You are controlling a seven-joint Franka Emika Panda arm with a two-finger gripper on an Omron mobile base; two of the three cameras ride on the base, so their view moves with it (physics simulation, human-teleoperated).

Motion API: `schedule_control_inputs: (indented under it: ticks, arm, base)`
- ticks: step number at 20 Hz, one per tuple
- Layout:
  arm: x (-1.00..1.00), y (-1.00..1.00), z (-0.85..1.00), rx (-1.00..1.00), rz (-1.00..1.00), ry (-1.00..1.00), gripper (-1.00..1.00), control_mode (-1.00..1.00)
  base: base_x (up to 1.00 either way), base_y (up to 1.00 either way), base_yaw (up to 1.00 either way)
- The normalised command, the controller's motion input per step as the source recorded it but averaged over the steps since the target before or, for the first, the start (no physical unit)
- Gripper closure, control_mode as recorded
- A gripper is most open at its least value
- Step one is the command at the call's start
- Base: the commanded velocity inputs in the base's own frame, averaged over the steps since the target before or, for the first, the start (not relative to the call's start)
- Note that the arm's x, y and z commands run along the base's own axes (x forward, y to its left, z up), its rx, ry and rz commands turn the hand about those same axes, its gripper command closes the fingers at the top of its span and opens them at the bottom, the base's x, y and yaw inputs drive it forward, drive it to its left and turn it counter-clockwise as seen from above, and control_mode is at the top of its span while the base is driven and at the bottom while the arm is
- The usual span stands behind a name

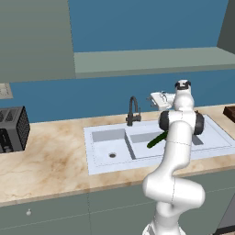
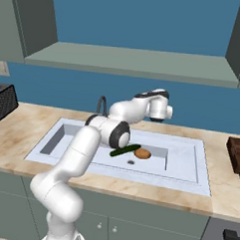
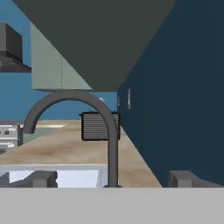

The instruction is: Pick up all produce items and place them in the sink. Turn on the sink faucet to wash them. Then turn the sink off and put them in the tray.

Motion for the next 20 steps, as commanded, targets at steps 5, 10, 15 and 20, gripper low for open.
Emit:
schedule_control_inputs:
  ticks: [5,10,15,20]
  arm:
    - [-0.72,0.00,0.23,-0.01,-0.03,-0.10,-1.00,-1.00]
    - [-0.76,0.00,0.22,-0.04,-0.03,-0.09,-1.00,-1.00]
    - [-0.69,0.00,0.29,-0.08,-0.02,-0.08,-1.00,-1.00]
    - [-0.60,0.00,0.30,-0.09,-0.03,-0.08,-1.00,-1.00]
  base:
    - [0.00,0.00,0.00]
    - [0.00,0.00,0.00]
    - [0.00,0.00,0.00]
    - [0.00,0.00,0.00]
